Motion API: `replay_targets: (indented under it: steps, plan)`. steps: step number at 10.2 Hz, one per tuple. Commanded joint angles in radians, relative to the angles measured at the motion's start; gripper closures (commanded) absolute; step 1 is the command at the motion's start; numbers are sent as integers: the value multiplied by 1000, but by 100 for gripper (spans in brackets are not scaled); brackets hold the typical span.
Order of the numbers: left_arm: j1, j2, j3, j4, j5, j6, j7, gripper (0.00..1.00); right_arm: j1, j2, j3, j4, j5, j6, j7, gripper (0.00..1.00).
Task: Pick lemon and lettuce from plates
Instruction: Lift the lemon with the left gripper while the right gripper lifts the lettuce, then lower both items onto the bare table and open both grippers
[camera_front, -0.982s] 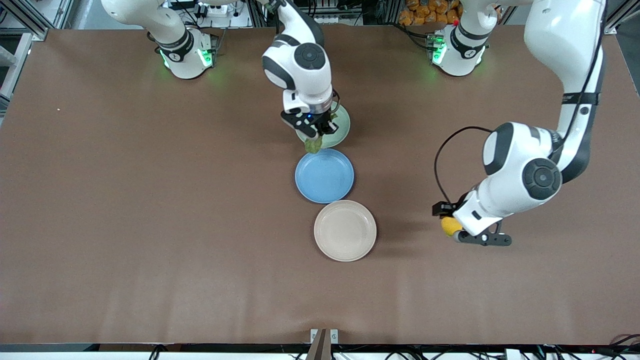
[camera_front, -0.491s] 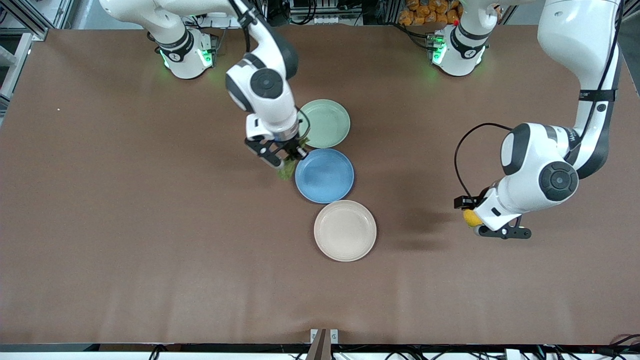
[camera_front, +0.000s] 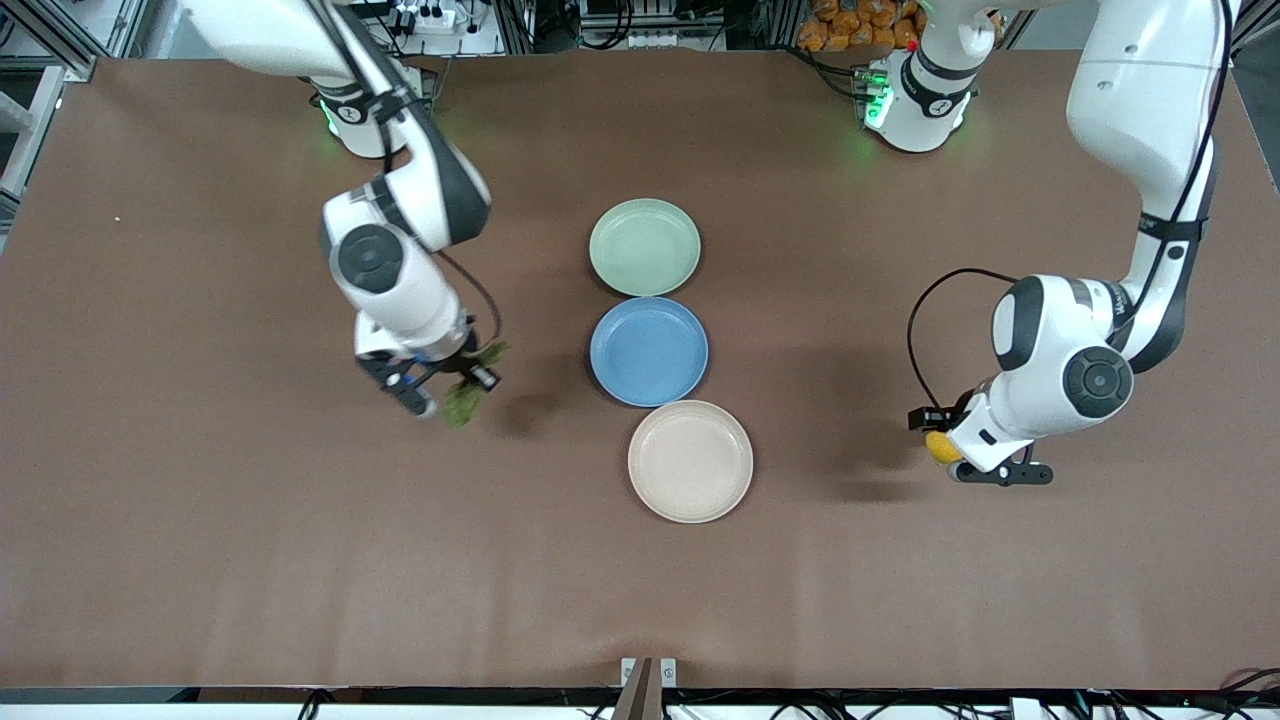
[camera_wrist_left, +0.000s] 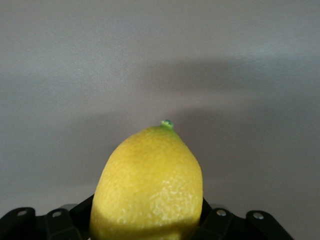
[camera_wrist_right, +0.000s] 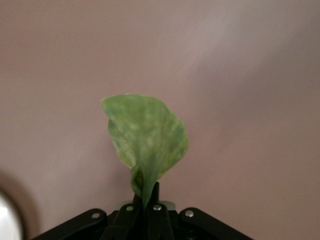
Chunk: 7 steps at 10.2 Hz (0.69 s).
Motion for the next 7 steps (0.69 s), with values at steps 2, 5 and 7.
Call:
replay_targets:
  steps: [2,5,7]
  plan:
    - [25,76,-5,6,24,96,10,42,-176,-14,18,-32,8,-8,-222,100]
    - [27,109,-5,5,25,139,10,24,-318,-10,18,-35,8,-11,-456,100]
    - [27,105,-5,5,30,139,8,0,-401,9,16,-32,8,-10,-581,100]
